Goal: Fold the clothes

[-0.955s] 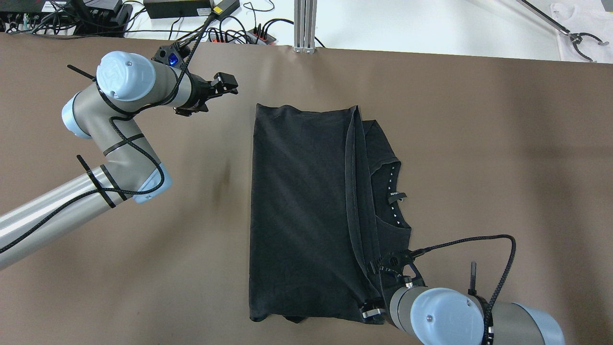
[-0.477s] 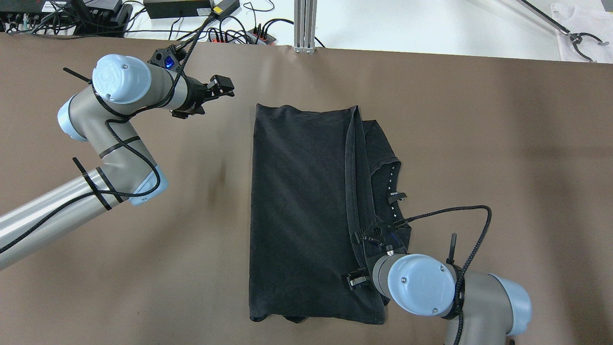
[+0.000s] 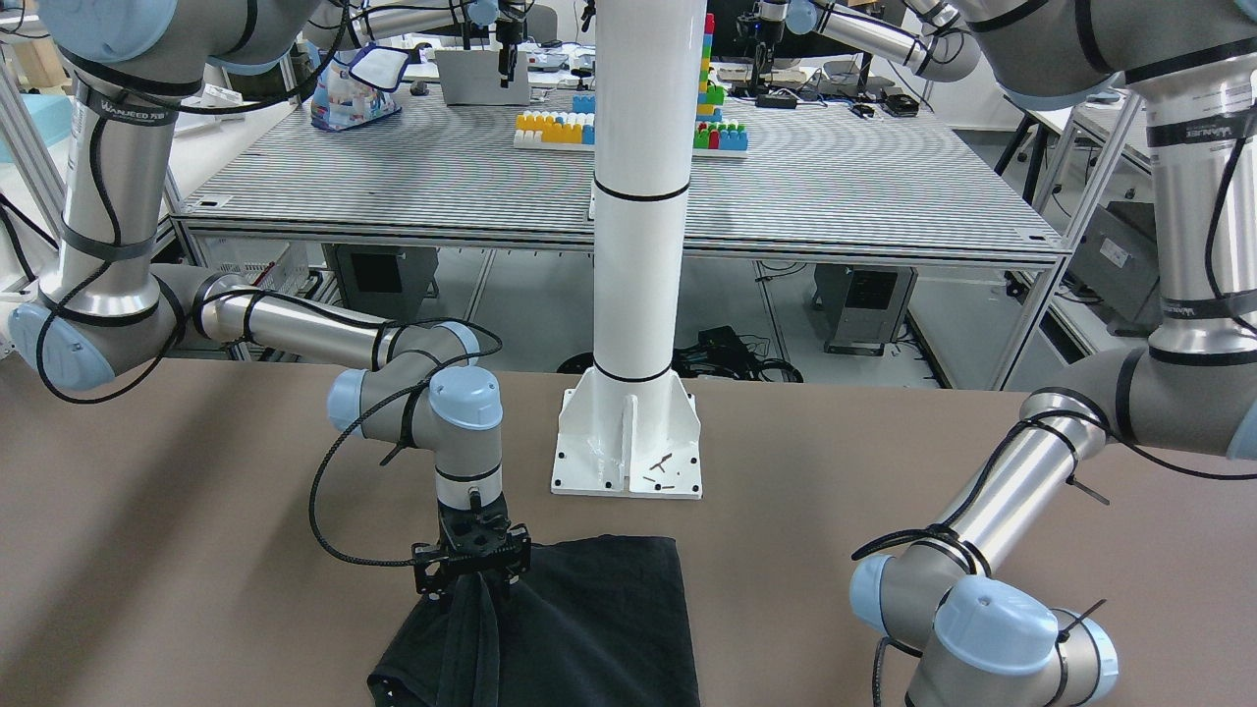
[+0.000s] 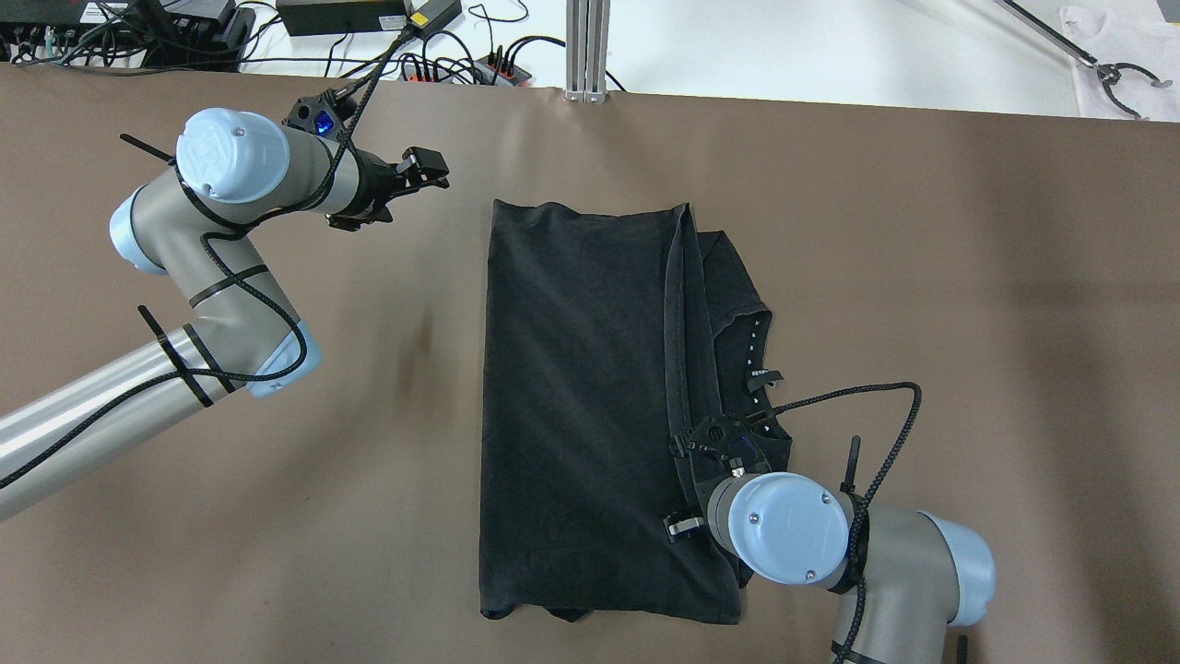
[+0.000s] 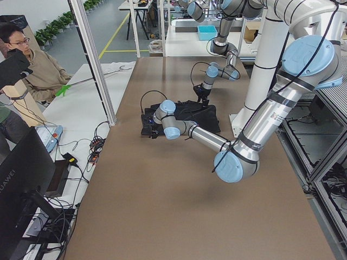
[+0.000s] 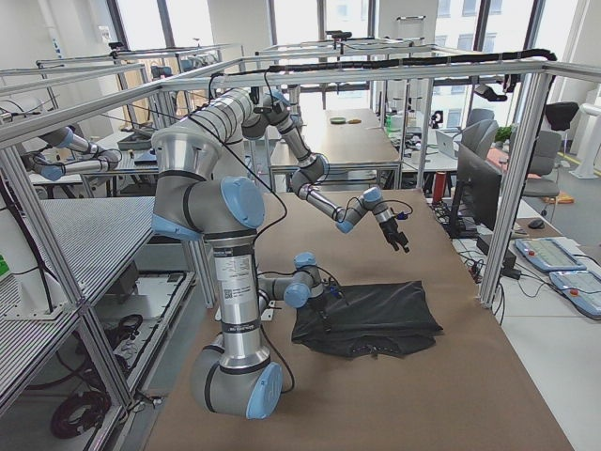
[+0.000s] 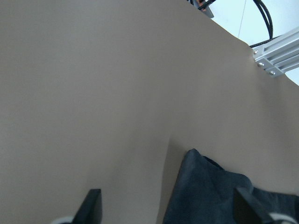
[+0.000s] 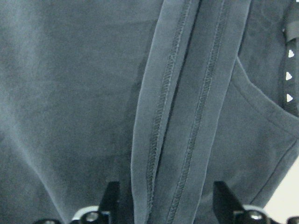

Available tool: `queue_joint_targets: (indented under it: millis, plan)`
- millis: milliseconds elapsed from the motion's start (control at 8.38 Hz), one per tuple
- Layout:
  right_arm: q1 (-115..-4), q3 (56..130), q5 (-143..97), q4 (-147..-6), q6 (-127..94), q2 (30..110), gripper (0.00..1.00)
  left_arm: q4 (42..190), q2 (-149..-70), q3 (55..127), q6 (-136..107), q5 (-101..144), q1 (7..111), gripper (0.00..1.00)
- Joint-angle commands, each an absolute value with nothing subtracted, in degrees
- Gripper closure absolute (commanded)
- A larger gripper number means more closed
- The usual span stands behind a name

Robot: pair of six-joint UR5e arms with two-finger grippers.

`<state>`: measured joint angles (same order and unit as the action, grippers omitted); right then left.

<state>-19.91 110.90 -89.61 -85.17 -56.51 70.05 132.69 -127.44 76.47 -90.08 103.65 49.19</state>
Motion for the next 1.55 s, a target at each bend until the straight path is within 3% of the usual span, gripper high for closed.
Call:
queue_joint_targets:
  millis: [0, 597, 716, 836, 955, 1432]
  plan:
    - [-19.95, 109.08, -89.56, -85.34, -55.73, 69.7, 0.51, 132.71, -127.53, 76.11, -89.91, 103.62, 49.13, 0.0]
    - [-19.95, 107.93, -89.74, -85.25, -55.81, 67.24, 0.52, 132.8, -127.44, 75.85, -89.82, 103.54, 49.04, 0.0]
    - [-19.86, 107.93, -89.74, -85.25, -55.9, 67.24, 0.6, 132.8, -127.44, 75.85, -89.74, 103.54, 49.04, 0.0]
    - [-19.78, 107.93, -89.65, -85.25, -56.33, 67.41, 0.91, 132.8, -127.44, 75.85, -89.74, 103.45, 48.96, 0.0]
    - [-19.69, 107.93, -89.65, -85.25, -56.34, 67.59, 1.0, 132.8, -127.44, 75.85, -89.82, 103.36, 48.69, 0.0]
    - [-19.95, 108.19, -90.26, -85.43, -55.73, 67.85, 1.0, 132.89, -127.44, 75.85, -90.26, 103.36, 48.34, 0.0]
